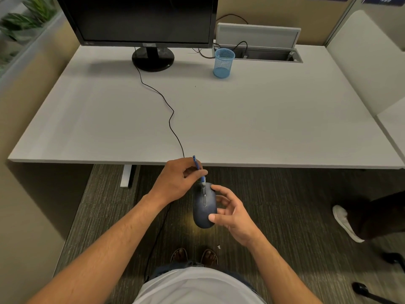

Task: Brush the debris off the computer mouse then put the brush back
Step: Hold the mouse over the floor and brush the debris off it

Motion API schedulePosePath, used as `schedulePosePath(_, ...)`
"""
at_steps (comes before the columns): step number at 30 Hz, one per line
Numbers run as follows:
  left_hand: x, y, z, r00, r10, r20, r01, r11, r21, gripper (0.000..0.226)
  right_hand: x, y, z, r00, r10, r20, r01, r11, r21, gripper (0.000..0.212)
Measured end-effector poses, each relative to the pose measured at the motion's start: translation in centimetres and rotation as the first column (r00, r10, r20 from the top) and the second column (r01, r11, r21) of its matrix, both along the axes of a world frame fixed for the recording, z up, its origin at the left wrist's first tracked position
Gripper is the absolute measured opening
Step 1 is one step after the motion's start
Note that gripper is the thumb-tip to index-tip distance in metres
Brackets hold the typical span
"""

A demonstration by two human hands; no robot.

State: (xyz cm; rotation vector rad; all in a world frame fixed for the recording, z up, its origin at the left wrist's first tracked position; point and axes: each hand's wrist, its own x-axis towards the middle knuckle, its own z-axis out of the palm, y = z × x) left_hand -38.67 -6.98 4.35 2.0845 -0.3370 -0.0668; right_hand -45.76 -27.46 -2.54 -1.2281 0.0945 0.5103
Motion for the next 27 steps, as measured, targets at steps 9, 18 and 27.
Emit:
schedulePosePath(9, -0.5, 0.6, 0.2, 0.994, -0.057, -0.098, 0.064, 0.995, 0.074, 0.01, 0.0, 0.0, 0.0, 1.0, 0.015, -0.007, -0.015, 1.0, 0.008, 0.077)
schedulePosePath(18, 0.6, 1.3, 1.0, 0.99, -0.063, -0.128, 0.075, 0.993, 0.087, 0.009, 0.1, 0.0, 0.1, 1.0, 0.025, -0.007, -0.025, 1.0, 0.005, 0.077)
schedulePosePath(27, 0.7, 0.3, 0.3, 0.981, -0.108, -0.162, 0.128, 0.984, 0.123, 0.014, 0.2, -0.1, 0.3, 1.0, 0.012, -0.016, -0.012, 1.0, 0.004, 0.077)
